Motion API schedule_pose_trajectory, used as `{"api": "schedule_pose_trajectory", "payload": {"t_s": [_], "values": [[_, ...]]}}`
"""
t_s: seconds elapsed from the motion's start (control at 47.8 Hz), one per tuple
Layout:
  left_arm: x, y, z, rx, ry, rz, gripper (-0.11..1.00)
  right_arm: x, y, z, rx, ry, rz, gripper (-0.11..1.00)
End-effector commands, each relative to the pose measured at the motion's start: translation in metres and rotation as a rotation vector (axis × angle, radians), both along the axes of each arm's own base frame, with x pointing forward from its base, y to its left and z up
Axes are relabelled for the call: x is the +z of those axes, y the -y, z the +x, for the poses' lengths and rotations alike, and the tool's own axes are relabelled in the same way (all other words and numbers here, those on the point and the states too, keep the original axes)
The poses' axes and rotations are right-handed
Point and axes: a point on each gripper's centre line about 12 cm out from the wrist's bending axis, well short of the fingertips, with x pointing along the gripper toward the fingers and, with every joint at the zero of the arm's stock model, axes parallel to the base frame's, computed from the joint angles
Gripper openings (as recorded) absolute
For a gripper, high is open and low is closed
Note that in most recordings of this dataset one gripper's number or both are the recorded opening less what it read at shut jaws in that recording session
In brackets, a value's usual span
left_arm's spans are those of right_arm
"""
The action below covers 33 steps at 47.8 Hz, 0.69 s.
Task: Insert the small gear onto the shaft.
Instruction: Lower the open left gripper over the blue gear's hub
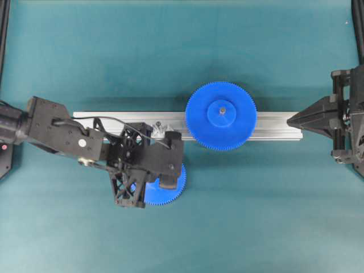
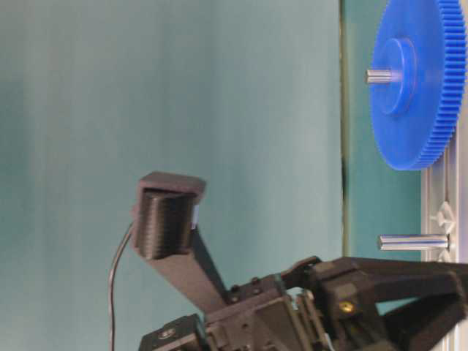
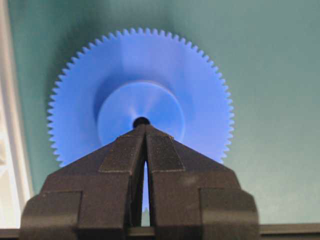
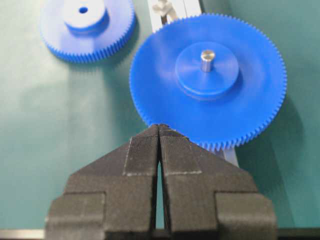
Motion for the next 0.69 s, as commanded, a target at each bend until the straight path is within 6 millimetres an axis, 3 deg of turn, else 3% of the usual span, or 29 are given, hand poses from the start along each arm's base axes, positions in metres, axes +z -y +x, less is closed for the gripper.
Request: {"api": "schedule_pose_trajectory", "payload": {"t_s": [0.0,0.669], "values": [[0.011,0.003,0.005,-0.009,0.020,0.000,-0.01,0.004,0.001,0.002,-0.006,0.017,0.005,0.02],[0.010,0.004,0.015,-0.018,-0.016,0.016,0.00,0.002,0.000,0.000,-0.006,0.013,0.007,0.02]]}}
